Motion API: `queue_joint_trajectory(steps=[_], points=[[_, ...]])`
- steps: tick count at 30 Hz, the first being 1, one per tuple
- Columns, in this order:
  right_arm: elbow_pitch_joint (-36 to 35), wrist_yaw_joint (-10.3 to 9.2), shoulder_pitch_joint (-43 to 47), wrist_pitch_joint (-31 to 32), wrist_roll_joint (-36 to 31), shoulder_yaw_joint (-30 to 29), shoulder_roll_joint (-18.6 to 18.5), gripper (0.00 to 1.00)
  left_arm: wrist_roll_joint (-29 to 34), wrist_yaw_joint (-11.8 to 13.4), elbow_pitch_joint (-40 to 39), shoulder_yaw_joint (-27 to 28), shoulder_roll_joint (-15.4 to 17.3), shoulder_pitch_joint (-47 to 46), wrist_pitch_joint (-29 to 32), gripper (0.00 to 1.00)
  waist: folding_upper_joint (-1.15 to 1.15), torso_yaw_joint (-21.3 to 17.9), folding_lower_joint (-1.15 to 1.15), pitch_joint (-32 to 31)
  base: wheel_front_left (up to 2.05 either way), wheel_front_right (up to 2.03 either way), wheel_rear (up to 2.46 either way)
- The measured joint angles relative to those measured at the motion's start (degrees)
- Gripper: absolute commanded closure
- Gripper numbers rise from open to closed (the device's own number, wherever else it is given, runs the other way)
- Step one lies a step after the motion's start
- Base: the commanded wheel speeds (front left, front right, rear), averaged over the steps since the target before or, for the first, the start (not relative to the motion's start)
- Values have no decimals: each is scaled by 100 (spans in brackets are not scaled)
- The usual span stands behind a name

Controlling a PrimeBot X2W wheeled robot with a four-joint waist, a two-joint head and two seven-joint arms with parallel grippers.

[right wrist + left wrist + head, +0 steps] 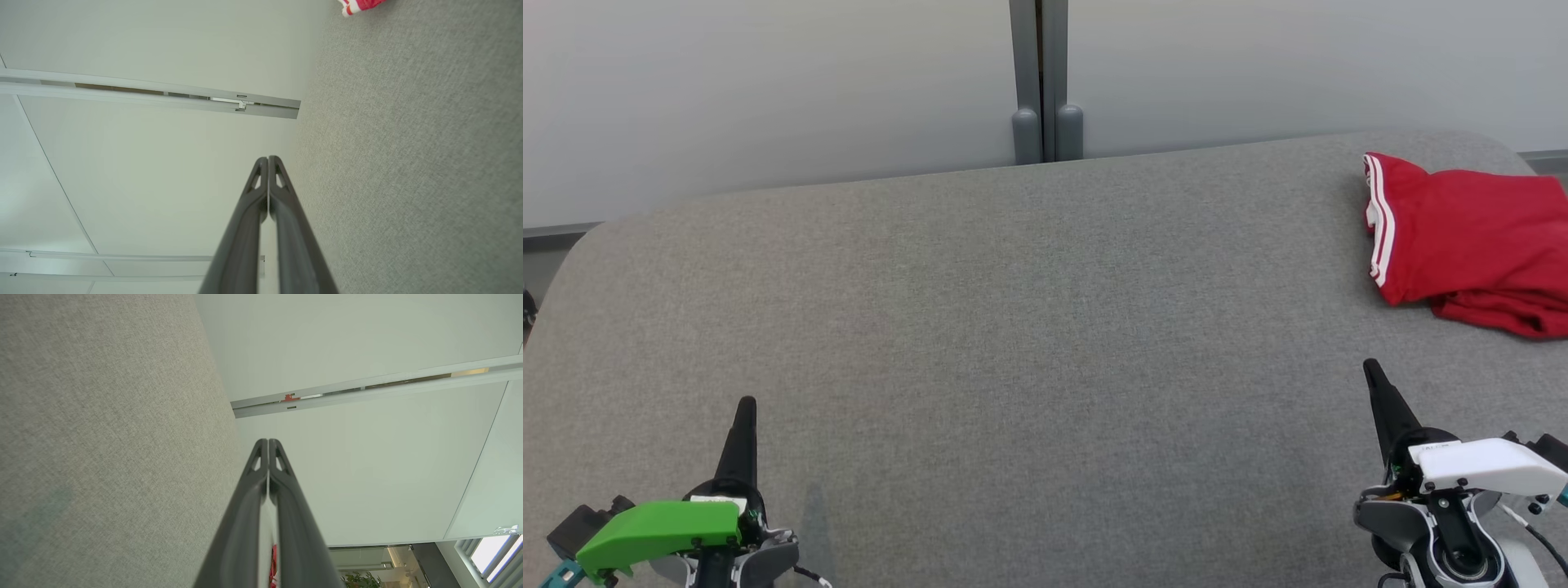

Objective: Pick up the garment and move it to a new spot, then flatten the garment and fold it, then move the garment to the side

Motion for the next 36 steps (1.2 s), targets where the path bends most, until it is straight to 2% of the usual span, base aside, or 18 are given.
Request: queue_joint_trajectory(steps=[23, 36], points=[[-22, 0, -118, 227, 988, -54, -3, 100, -859, -86, 65, 96, 2, -223, 241, 100, 0, 2, 0, 44, 0, 0, 0], [-22, -1, -121, 227, 989, -56, -3, 100, -861, -86, 66, 101, 2, -233, 241, 100, 0, 2, 0, 44, 0, 0, 0]])
